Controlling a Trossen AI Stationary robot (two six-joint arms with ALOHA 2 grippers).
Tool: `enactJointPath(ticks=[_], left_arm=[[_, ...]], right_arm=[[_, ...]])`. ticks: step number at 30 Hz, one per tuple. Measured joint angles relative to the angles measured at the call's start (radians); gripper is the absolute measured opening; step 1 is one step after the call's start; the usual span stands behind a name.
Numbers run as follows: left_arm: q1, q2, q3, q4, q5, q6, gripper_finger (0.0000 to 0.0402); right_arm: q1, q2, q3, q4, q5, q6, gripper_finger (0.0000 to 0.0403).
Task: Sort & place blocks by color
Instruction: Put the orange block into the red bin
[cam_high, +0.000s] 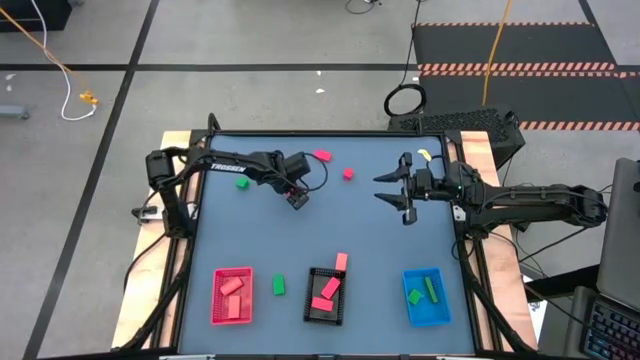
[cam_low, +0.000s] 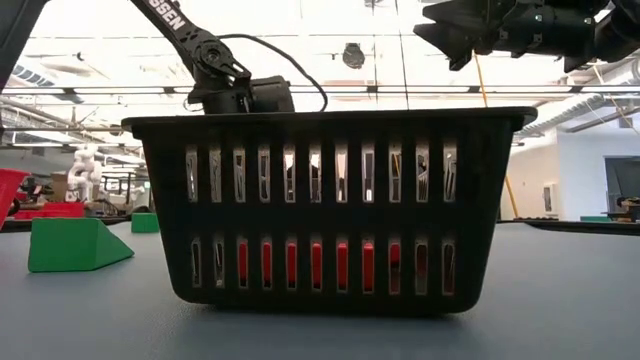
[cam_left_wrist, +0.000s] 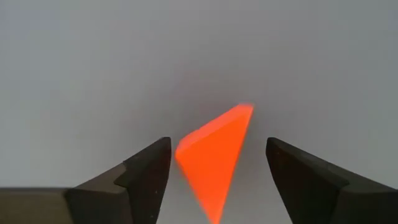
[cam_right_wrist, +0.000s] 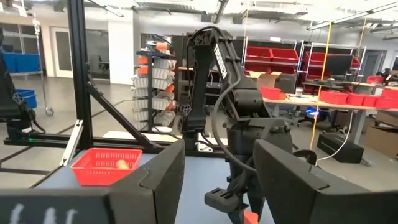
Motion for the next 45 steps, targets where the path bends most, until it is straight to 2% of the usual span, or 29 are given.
enactJointPath(ticks=[5, 13, 17, 22, 27, 32, 38, 45], left_arm=[[-0.005, -0.001, 0.0, -0.003, 0.0, 0.0, 0.0216], [-0.012, -0.001, 0.0, -0.011, 0.0, 0.0, 0.009], [-0.013, -0.004, 0.0, -0.029, 0.023, 0.011, 0.0052], [-0.026, -0.035, 0.024, -0.083, 0.132, 0.012, 0.004], [-0.073, -0.094, 0.117, -0.204, 0.118, 0.012, 0.0038], [-0.164, -0.18, 0.204, -0.342, 0.087, -0.026, 0.0038], [-0.326, -0.296, 0.27, -0.56, 0.063, -0.191, 0.0038], [-0.6, -0.385, 0.274, -0.735, 0.053, -0.499, 0.0038]], right_arm=[[0.0, 0.0, 0.0, 0.0, 0.001, 0.005, 0.0187], [0.0, 0.0, 0.0, 0.0, 0.001, 0.005, 0.0187], [0.0, 0.0, 0.0, 0.0, 0.002, 0.005, 0.0187], [0.0, 0.0, 0.001, 0.0, 0.003, 0.004, 0.0187], [0.0, 0.0, 0.001, 0.005, 0.003, 0.003, 0.0187], [0.0, 0.0, 0.002, -0.004, 0.001, 0.005, 0.0187], [0.0, 0.0, 0.002, -0.026, 0.002, 0.005, 0.0187], [0.0, 0.0, 0.002, -0.032, 0.0, 0.013, 0.0187]])
